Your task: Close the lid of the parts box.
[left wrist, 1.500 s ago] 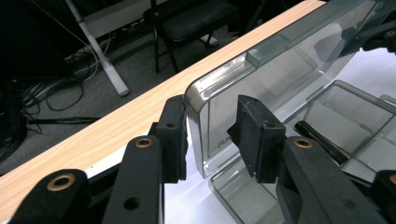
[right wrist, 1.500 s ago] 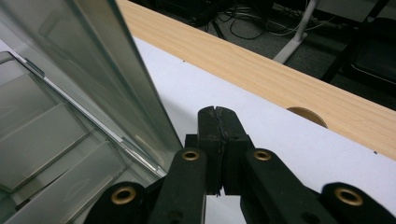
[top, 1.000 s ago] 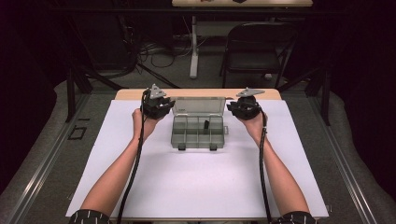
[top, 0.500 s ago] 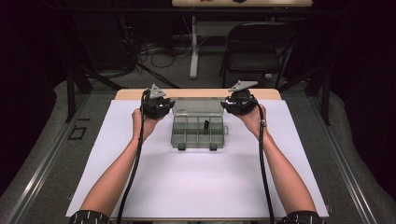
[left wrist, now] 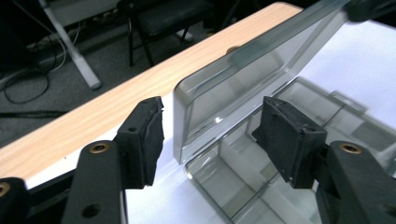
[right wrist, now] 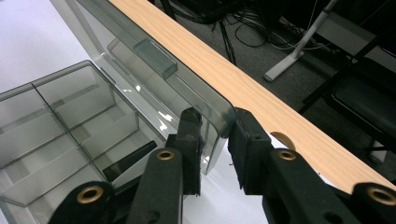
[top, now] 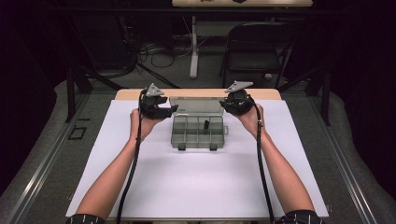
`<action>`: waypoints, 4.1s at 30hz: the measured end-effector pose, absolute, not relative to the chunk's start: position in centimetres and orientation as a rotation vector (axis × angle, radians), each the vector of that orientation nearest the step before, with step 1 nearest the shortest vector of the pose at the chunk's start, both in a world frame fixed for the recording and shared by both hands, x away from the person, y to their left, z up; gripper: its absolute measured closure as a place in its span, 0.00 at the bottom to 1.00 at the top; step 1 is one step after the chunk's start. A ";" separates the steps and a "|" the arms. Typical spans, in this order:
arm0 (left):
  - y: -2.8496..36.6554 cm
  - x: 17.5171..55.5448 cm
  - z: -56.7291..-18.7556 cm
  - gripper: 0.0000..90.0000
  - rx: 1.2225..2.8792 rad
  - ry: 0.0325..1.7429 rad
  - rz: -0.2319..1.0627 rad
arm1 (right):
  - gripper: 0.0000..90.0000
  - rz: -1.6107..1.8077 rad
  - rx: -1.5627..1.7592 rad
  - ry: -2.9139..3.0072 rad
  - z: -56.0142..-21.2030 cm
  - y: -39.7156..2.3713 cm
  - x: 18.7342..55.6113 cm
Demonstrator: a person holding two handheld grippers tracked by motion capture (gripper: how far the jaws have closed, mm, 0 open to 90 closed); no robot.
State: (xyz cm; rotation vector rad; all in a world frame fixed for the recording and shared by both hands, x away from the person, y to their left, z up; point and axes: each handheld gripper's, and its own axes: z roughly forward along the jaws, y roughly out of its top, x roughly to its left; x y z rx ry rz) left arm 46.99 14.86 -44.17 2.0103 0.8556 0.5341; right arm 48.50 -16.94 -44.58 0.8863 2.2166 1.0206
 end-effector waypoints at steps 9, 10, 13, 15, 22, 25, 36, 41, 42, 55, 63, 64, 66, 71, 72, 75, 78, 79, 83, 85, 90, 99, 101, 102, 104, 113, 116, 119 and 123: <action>14.5 47.3 -41.9 0.71 1.973 0.869 0.635 | 0.82 1.032 0.868 2.212 -44.5 -17.1 48.2; 14.5 47.5 -41.8 0.75 1.963 0.880 0.634 | 0.82 1.029 0.866 2.212 -44.5 -17.1 48.2; 14.5 48.1 -41.8 0.82 1.947 0.896 0.630 | 0.82 1.033 0.862 2.210 -44.5 -17.1 48.1; 14.4 48.4 -41.9 0.85 1.962 0.899 0.631 | 0.81 1.033 0.859 2.214 -44.4 -17.1 48.1; 14.2 48.3 -42.5 0.93 1.999 0.892 0.610 | 0.71 1.064 0.871 2.219 -44.0 -17.2 47.6; 14.1 48.2 -42.6 0.94 2.018 0.878 0.607 | 0.62 1.112 0.867 2.237 -43.5 -17.3 47.0; 14.3 46.4 -44.0 0.98 2.059 0.825 0.546 | 0.72 1.241 0.778 2.340 -43.1 -17.1 44.8; 14.6 45.2 -45.0 0.99 2.062 0.802 0.519 | 0.87 1.250 0.756 2.358 -43.9 -16.8 44.2; 14.6 45.0 -45.3 0.99 2.065 0.796 0.519 | 0.89 1.243 0.752 2.358 -44.2 -16.6 44.1; 14.9 43.0 -48.0 1.00 2.093 0.762 0.465 | 1.00 1.167 0.750 2.399 -47.0 -15.9 42.9; 14.6 42.6 -49.1 1.00 2.133 0.744 0.438 | 1.00 1.176 0.777 2.405 -48.6 -15.9 42.4; 14.5 42.6 -49.2 1.00 2.136 0.745 0.429 | 1.00 1.171 0.777 2.409 -48.8 -16.0 42.3; 14.5 42.6 -49.4 1.00 2.142 0.744 0.426 | 1.00 1.143 0.779 2.414 -49.1 -16.0 42.1; 14.2 42.5 -49.6 1.00 2.159 0.733 0.414 | 1.00 1.121 0.796 2.419 -49.6 -16.2 42.0; 14.1 42.5 -49.7 1.00 2.163 0.729 0.418 | 1.00 1.123 0.796 2.417 -49.6 -16.2 41.9; 14.1 42.5 -49.9 1.00 2.173 0.725 0.413 | 1.00 1.116 0.789 2.412 -49.6 -16.1 41.9; 14.1 42.6 -50.1 1.00 2.175 0.729 0.402 | 1.00 1.109 0.794 2.418 -49.7 -16.1 41.9; 14.0 42.6 -50.2 1.00 2.177 0.728 0.401 | 1.00 1.110 0.788 2.418 -49.9 -16.1 42.0; 13.8 42.5 -50.3 1.00 2.187 0.725 0.398 | 1.00 1.089 0.781 2.435 -50.3 -16.2 42.1; 13.7 42.5 -50.4 1.00 2.191 0.717 0.396 | 1.00 1.072 0.773 2.443 -50.4 -16.1 42.0; 13.5 42.4 -50.7 1.00 2.201 0.709 0.394 | 1.00 1.061 0.749 2.451 -50.3 -15.6 41.9; 13.4 42.3 -51.1 0.99 2.239 0.694 0.392 | 1.00 1.038 0.745 2.469 -50.6 -15.3 41.9; 13.4 42.3 -51.2 0.99 2.244 0.693 0.392 | 1.00 1.035 0.741 2.472 -50.7 -15.2 42.0; 13.4 42.2 -51.3 1.00 2.237 0.698 0.394 | 1.00 1.031 0.738 2.476 -50.7 -15.1 42.0; 13.5 42.3 -51.4 0.99 2.254 0.698 0.393 | 1.00 1.018 0.736 2.489 -50.9 -14.9 42.0; 13.8 42.6 -51.9 1.00 2.261 0.706 0.362 | 1.00 1.009 0.761 2.523 -51.5 -14.6 42.4; 13.7 42.6 -51.9 0.99 2.264 0.711 0.368 | 1.00 1.003 0.759 2.523 -51.5 -14.6 42.4; 13.8 42.8 -51.9 0.93 2.258 0.702 0.338 | 1.00 1.016 0.770 2.522 -51.5 -14.6 42.4; 14.2 43.2 -51.8 0.79 2.241 0.721 0.308 | 0.99 1.002 0.767 2.528 -51.3 -14.6 42.3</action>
